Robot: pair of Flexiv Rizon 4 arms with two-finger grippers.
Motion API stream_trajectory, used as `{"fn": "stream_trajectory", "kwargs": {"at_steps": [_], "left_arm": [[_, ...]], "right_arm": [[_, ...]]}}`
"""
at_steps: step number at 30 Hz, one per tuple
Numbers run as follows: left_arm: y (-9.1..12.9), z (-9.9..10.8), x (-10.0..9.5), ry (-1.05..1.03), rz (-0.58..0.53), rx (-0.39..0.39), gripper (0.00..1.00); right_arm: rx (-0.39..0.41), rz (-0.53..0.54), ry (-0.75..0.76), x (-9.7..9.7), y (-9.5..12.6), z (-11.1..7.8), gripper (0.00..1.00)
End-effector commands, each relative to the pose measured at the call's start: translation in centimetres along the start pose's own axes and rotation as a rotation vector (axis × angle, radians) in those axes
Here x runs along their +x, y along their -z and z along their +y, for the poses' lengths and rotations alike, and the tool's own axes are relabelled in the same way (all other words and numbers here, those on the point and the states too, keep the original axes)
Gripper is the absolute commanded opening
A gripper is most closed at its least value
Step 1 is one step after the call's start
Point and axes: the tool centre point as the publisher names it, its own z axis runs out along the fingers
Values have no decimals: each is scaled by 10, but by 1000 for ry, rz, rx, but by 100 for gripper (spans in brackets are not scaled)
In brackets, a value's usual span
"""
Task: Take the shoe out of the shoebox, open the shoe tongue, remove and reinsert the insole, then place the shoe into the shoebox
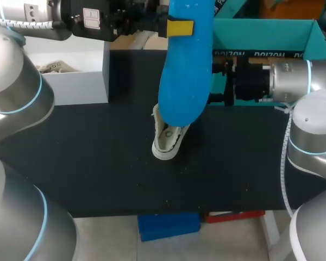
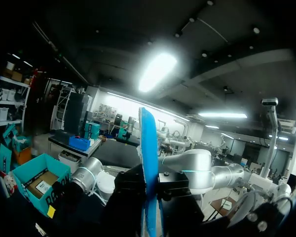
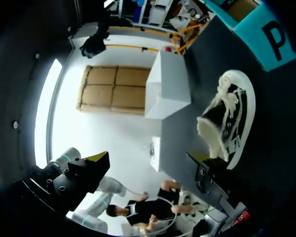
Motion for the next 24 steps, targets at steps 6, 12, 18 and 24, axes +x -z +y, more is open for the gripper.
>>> {"fn": "stream_trajectory", "kwargs": {"at_steps": [6,12,18,24], "left_arm": [[-3,4,-7,-63,12,15,0],[-4,25,-17,-190,29,25,0],[-6,57,-35,-266,43,-8,0],[-6,90,-55,-424,-13,-1,0]], "right_arm": [[-6,-2,-1,0,0,-2,100],[-6,-2,-1,0,0,-2,100],[-6,-2,-1,0,0,-2,100],[-6,-2,-1,0,0,-2,100]]}}
